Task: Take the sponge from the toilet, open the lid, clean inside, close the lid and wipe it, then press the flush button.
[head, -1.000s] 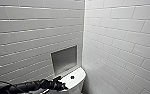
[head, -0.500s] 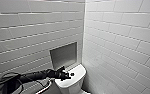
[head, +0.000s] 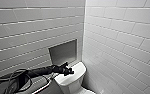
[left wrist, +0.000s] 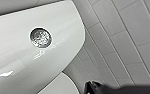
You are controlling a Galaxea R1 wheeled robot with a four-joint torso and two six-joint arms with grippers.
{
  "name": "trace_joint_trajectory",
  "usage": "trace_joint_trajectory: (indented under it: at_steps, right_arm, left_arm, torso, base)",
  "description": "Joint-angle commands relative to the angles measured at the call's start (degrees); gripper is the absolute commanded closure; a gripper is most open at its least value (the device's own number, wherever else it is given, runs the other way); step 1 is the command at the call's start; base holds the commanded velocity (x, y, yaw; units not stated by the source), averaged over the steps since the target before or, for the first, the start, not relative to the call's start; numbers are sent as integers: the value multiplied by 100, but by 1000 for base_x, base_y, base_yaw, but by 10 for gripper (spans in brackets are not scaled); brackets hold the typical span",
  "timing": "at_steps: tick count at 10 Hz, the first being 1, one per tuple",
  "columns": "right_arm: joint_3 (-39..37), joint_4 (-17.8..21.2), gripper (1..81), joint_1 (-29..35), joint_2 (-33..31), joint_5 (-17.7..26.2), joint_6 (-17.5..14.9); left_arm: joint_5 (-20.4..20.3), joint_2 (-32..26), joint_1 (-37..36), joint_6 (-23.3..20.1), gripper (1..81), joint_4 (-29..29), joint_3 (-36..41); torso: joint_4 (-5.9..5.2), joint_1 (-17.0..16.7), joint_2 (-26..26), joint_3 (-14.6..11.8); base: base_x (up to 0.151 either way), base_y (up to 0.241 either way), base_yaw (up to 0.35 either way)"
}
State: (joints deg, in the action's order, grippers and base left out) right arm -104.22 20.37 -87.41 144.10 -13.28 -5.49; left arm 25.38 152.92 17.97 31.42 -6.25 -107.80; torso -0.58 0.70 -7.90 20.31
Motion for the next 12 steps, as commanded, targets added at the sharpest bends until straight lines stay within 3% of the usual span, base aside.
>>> trace_joint_trajectory:
  at_steps: [1, 2, 3, 10, 11, 12]
  right_arm:
    - [218, 38, 811, 157, -125, 413, 4]
    - [219, 37, 811, 166, -108, 413, 4]
    - [219, 37, 811, 175, -99, 413, 4]
    - [219, 37, 811, 148, -11, 396, 4]
    - [210, 37, 811, 148, -11, 396, 4]
    - [210, 37, 811, 148, -2, 396, 4]
  left_arm:
    - [143, 125, -1054, 23, 811, -104, -179]
    - [143, 212, -1124, 23, 811, -104, -311]
    - [143, 266, -1203, 23, 811, -104, -391]
    - [55, 741, -1501, 66, 811, -60, -1314]
    - [55, 793, -1572, 66, 811, -51, -1392]
    - [55, 811, -1634, 66, 811, -51, -1419]
  torso:
    - [0, 0, 0, 308]
    - [0, 2, 2, 436]
    - [0, 5, 5, 262]
    - [0, 9, 9, 367]
    - [0, 9, 9, 550]
    - [0, 9, 9, 407]
  base:
    - [0, 0, 0]
    - [0, 0, 0]
    - [0, 0, 0]
    - [0, 0, 0]
    - [0, 0, 0]
    - [0, 0, 0]
